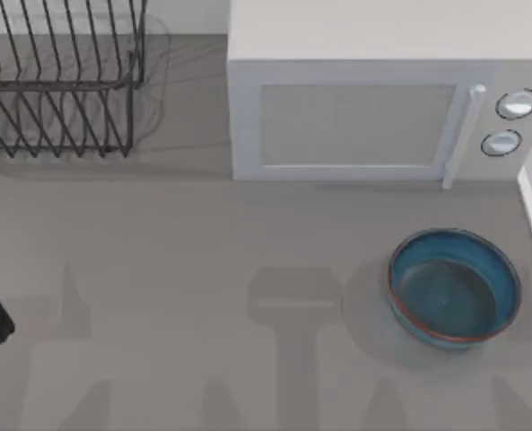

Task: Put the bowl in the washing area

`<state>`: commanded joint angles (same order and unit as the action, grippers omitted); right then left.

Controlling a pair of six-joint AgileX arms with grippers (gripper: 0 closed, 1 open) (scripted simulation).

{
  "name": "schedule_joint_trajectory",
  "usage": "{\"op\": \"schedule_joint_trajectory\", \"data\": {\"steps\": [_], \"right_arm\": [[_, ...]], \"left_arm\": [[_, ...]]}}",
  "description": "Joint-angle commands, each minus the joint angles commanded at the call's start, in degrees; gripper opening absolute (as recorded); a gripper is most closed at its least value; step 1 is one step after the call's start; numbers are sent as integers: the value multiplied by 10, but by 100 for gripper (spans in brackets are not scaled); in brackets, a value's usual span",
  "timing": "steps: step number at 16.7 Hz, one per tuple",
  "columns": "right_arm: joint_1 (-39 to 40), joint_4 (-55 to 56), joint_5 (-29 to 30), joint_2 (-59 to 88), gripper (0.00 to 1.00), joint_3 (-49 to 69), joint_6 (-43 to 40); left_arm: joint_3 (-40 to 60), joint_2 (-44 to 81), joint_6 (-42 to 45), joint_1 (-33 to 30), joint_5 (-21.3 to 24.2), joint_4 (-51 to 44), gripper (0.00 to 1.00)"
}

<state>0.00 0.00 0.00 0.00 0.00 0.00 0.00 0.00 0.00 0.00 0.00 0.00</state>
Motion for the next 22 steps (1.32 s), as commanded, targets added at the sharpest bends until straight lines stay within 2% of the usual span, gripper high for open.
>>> {"op": "schedule_joint_trajectory", "data": {"steps": [4, 8, 18, 22], "right_arm": [[4, -16, -1, 18, 100, 18, 4], [23, -104, -2, 128, 100, 120, 23], [93, -468, 2, 676, 100, 522, 97], [118, -593, 2, 852, 100, 659, 123]], "left_arm": [[0, 0, 0, 0, 0, 0, 100], [0, 0, 0, 0, 0, 0, 100], [0, 0, 0, 0, 0, 0, 100], [0, 0, 0, 0, 0, 0, 100]]}}
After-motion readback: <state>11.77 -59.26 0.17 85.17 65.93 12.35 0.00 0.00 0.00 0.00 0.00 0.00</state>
